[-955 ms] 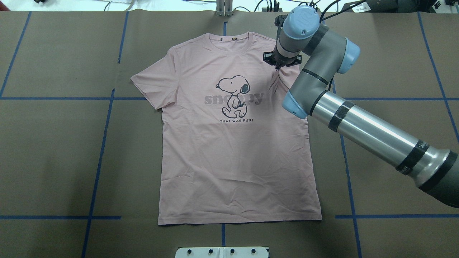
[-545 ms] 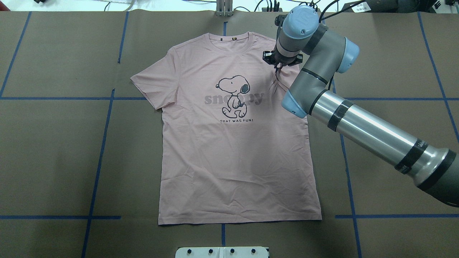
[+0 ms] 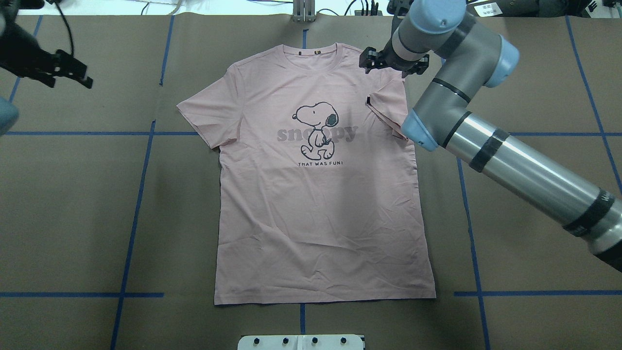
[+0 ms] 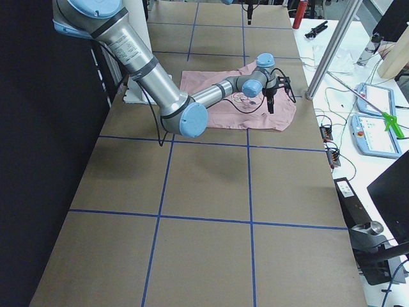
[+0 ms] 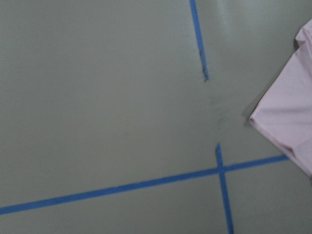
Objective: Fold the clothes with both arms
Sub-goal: 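Reach the left gripper to the shirt shoulder while the right gripper holds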
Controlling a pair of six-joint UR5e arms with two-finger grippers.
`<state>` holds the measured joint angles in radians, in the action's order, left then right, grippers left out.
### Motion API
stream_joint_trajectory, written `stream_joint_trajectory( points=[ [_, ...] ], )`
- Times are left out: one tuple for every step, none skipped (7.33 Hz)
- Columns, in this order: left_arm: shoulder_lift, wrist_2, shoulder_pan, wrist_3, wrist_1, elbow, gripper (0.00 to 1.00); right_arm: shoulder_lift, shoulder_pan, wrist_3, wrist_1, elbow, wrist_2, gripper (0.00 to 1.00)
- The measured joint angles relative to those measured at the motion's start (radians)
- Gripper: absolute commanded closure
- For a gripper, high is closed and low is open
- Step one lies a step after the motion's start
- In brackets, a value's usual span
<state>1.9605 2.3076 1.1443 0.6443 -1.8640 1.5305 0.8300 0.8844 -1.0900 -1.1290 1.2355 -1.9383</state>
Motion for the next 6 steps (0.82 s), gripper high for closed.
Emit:
stream_joint_trajectory(
  points=[
    [0.059, -0.043, -0.052, 0.095, -0.093, -0.096, 0.03, 0.052, 0.037, 0.004, 0.003, 0.052, -0.066, 0.00],
    [0.108, -0.064, -0.090, 0.166, -0.203, -0.200, 0.08, 0.105, 0.064, 0.011, 0.006, 0.102, -0.110, 0.00],
    [0.149, -0.084, -0.122, 0.214, -0.291, -0.287, 0.13, 0.147, 0.078, 0.020, 0.007, 0.147, -0.131, 0.00],
    [0.175, -0.115, -0.154, 0.238, -0.340, -0.337, 0.22, 0.173, 0.083, 0.025, 0.008, 0.175, -0.139, 0.00],
    [0.188, -0.139, -0.182, 0.248, -0.361, -0.358, 0.27, 0.188, 0.084, 0.027, 0.009, 0.187, -0.140, 0.00],
    [0.199, -0.149, -0.202, 0.251, -0.370, -0.370, 0.30, 0.196, 0.085, 0.028, 0.009, 0.191, -0.139, 0.00]
  ],
)
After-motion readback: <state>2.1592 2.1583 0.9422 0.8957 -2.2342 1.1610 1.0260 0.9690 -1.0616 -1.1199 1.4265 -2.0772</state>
